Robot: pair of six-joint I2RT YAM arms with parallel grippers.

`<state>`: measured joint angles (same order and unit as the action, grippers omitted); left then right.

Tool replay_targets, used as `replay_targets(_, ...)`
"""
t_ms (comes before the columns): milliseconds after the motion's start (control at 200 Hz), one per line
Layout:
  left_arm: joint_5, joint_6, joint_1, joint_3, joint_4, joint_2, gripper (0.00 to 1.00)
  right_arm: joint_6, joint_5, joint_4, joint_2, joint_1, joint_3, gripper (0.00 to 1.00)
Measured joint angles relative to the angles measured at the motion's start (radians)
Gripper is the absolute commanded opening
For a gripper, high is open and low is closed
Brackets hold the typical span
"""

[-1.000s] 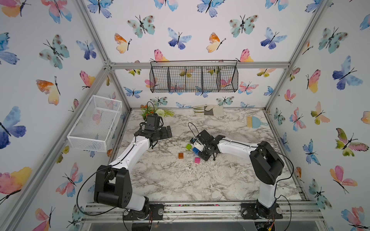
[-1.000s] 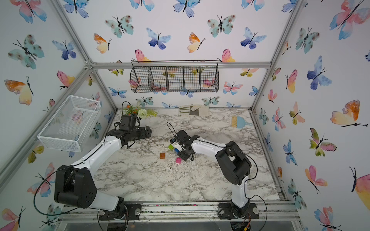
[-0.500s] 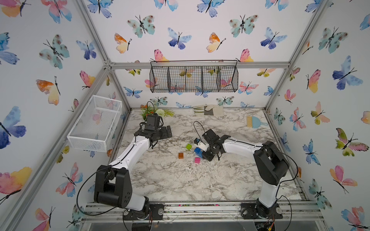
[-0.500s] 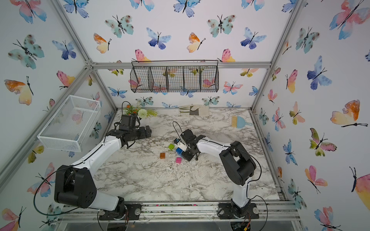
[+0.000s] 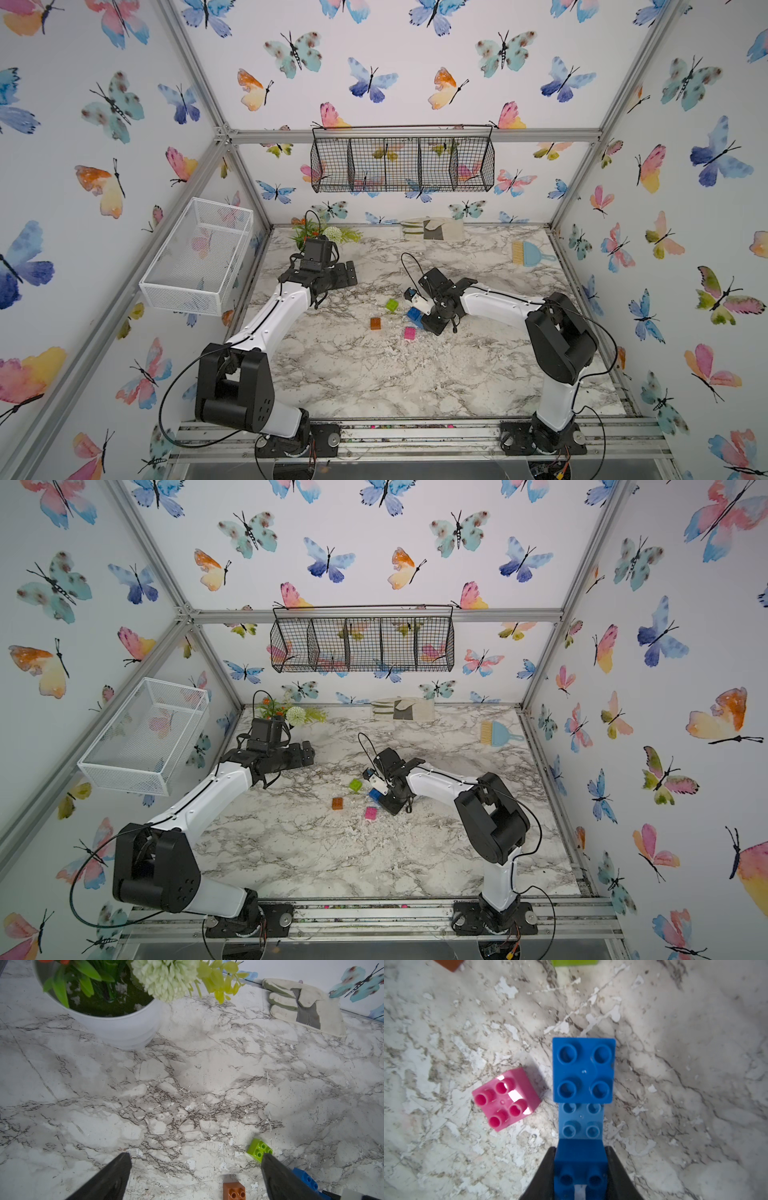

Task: Assemble the letter y with lego
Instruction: Assemble the lego brick with the lego brick.

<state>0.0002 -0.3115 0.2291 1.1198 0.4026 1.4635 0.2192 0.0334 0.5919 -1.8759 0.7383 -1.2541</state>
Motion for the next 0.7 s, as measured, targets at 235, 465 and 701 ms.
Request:
replay_targets(235,0.0,0.0,0.0,0.0,0.0,0.0,0.98,-0.002,-0.014,0.08,0.008,0.0,0.0,0.54)
replay_targets(465,0.0,0.0,0.0,0.0,0.0,0.0,0.98,-0.018,0.017,0.073,0.009,0.0,-0.01,0.56)
replay_targets(701,0.0,0.0,0.0,0.0,0.0,0.0,0.98,-0.029,0.056,0.048,-0.002,0.0,-0.07,0.54)
